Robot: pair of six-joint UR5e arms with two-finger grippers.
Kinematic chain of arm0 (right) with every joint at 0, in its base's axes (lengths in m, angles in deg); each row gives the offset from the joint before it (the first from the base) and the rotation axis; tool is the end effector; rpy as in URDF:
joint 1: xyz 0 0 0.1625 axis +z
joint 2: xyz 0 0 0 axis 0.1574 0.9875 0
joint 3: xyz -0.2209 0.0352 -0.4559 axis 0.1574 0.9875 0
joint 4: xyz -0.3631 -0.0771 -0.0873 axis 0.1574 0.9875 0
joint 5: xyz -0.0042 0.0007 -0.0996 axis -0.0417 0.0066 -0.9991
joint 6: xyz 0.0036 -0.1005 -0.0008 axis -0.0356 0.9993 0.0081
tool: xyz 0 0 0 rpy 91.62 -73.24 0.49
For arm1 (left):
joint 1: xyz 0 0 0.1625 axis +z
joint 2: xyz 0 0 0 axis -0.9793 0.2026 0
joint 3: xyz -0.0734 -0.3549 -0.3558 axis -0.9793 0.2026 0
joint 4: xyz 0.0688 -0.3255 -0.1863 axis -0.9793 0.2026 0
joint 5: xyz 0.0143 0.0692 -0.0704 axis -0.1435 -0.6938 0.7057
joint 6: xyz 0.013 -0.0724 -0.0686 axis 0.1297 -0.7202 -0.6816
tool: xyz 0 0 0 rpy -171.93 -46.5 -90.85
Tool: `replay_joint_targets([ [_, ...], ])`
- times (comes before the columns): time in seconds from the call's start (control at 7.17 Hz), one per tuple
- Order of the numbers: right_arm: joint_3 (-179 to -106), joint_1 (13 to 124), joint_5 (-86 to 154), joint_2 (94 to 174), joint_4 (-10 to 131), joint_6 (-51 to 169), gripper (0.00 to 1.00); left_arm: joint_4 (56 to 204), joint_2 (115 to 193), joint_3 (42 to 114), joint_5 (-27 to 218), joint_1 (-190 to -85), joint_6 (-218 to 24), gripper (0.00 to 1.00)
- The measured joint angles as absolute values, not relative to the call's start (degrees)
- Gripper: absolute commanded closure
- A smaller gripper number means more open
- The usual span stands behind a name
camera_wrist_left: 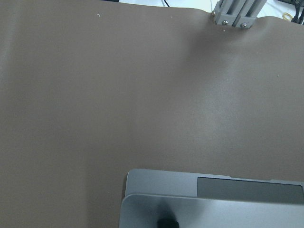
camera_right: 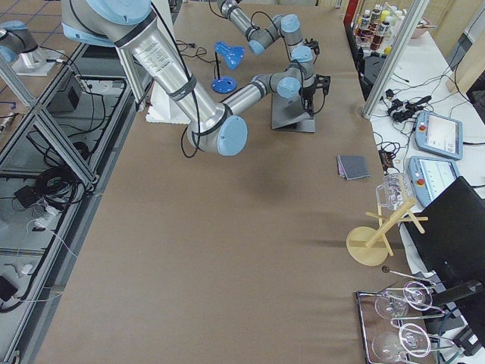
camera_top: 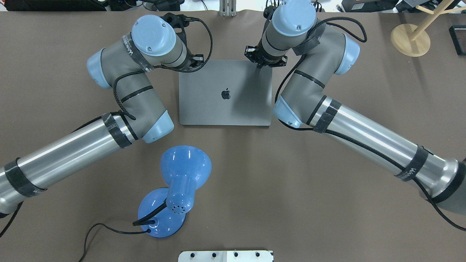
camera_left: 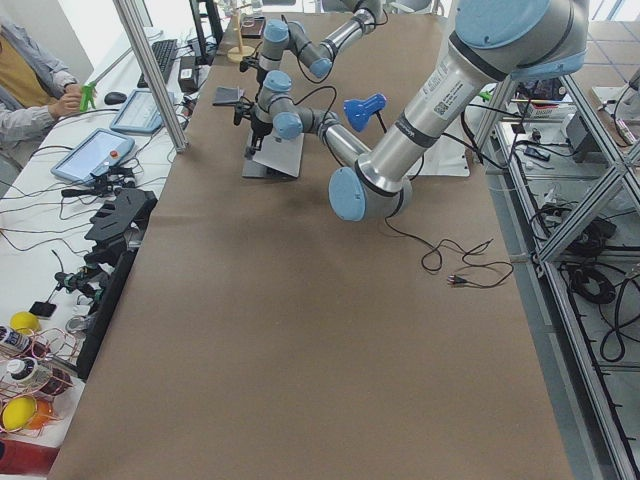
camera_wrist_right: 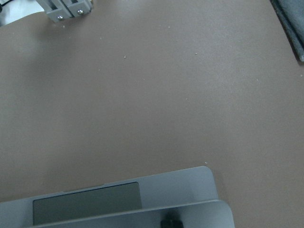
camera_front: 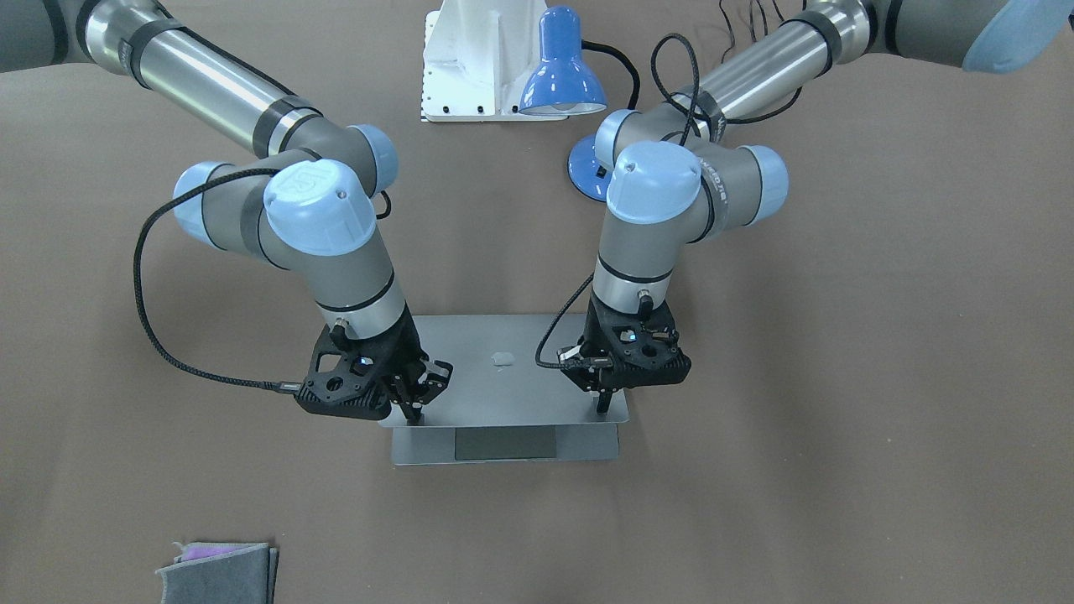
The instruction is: Close laptop
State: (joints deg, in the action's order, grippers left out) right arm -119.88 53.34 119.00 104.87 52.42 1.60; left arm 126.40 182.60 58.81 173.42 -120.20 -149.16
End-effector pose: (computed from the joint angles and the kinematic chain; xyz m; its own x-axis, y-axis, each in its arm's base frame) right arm -0.5246 -0.6546 0.3064 0.5772 0.1971 0.7925 -0.3502 0.9364 0.0222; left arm 0.5375 -0.6395 0.3038 0.6362 -0.0503 -0.7699 0.3414 0.9132 0.2225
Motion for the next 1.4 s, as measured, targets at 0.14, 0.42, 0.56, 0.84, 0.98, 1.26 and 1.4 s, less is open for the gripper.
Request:
replay_joint_targets([
  [0.14, -117.13, 53.46, 119.91, 104.06, 51.38, 1.66, 1.0, 127.45, 183.35, 55.77, 173.92, -120.41, -147.97, 1.0],
  [0.42, -113.86, 53.52, 120.83, 103.26, 50.0, 1.78, 1.0, 128.68, 184.55, 51.32, 174.29, -120.59, -146.11, 1.0],
  [0.56, -111.88, 53.65, 121.46, 102.43, 49.13, 1.84, 1.0, 129.6, 185.02, 49.76, 175.1, -120.91, -145.58, 1.0],
  [0.84, -110.48, 54.74, 124.25, 101.26, 48.42, 2.0, 1.0, 130.17, 185.79, 48.95, 178.64, -122.78, -144.82, 1.0],
  [0.98, -111.36, 56.22, 126.64, 101.45, 48.55, 2.42, 1.0, 129.99, 185.86, 49.7, 180.99, -124.31, -144.23, 1.0],
  [1.26, -120.43, 63.29, 135.88, 108.51, 50.3, 6.24, 1.0, 127.47, 180.93, 58.09, 189.43, -129.09, -141.92, 1.0],
  [1.4, -127.33, 68.53, 140.9, 114.87, 52.75, 11.37, 1.0, 124.99, 174.69, 66.46, 195.61, -132.73, -139.19, 1.0],
])
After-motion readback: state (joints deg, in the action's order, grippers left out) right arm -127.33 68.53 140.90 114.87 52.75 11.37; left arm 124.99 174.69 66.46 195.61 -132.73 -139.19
